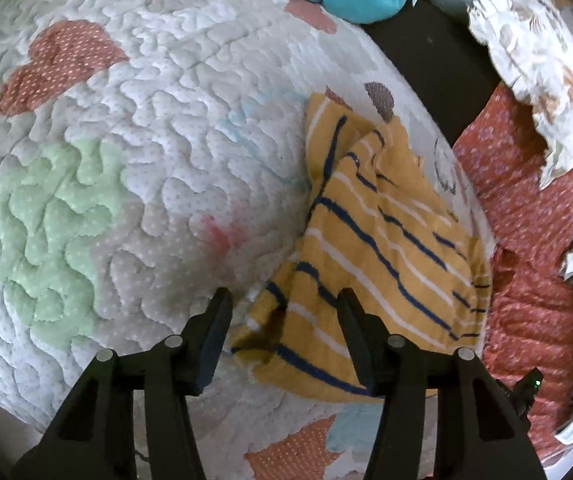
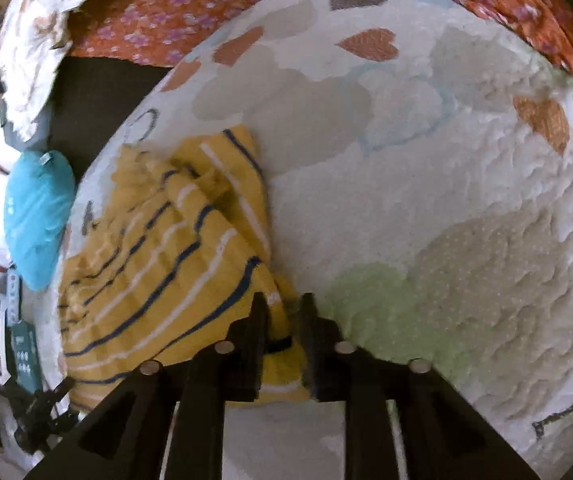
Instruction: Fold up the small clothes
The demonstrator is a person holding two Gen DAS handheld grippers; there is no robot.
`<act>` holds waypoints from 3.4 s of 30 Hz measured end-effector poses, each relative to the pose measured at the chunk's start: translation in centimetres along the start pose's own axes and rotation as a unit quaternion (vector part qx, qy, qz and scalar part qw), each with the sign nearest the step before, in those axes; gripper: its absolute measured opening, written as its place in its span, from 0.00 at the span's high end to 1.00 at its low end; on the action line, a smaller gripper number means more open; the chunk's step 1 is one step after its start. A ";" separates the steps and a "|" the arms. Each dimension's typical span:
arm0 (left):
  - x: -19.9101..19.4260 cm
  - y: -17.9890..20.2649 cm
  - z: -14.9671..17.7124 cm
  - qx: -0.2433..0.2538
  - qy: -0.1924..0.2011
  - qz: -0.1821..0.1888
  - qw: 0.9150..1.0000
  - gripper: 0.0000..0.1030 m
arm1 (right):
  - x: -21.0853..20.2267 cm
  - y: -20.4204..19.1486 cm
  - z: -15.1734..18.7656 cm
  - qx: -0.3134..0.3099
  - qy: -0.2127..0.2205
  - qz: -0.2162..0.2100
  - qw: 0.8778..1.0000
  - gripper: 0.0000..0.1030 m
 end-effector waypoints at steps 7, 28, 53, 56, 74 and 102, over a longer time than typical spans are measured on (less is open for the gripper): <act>0.7 0.9 1.2 0.020 -0.010 0.015 1.000 0.47 | -5.3 -10.2 0.3 -0.122 0.040 -0.037 0.991 0.65; 0.7 -0.4 2.0 -0.038 -0.040 0.074 0.996 0.53 | 19.8 -43.5 9.9 -0.433 -0.198 0.054 0.878 0.34; 3.5 21.9 10.5 0.191 -0.078 0.182 0.961 0.91 | 4.5 -19.2 -6.3 -0.238 -0.040 -0.014 0.970 0.91; 4.3 21.1 10.5 0.204 -0.069 0.150 0.965 0.91 | 5.0 -13.7 -7.8 -0.187 -0.038 0.004 0.982 0.91; 7.0 17.9 6.4 0.198 -0.020 0.003 0.980 0.85 | 6.8 -11.1 -6.8 -0.113 -0.044 -0.033 0.992 0.64; 9.5 23.3 10.0 0.272 -0.003 -0.085 0.958 0.65 | -7.3 -5.7 -1.8 -0.136 0.089 0.084 0.983 0.67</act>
Point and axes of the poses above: each gripper's, at about its wrist camera, not at the fingertips, and x roughly the way its jaws point, y to its right, z to its underside, the point moved 1 cm from there along x, roughly the way its jaws point, and after that the axes turned 1 degree about z, right-handed, at the moved point
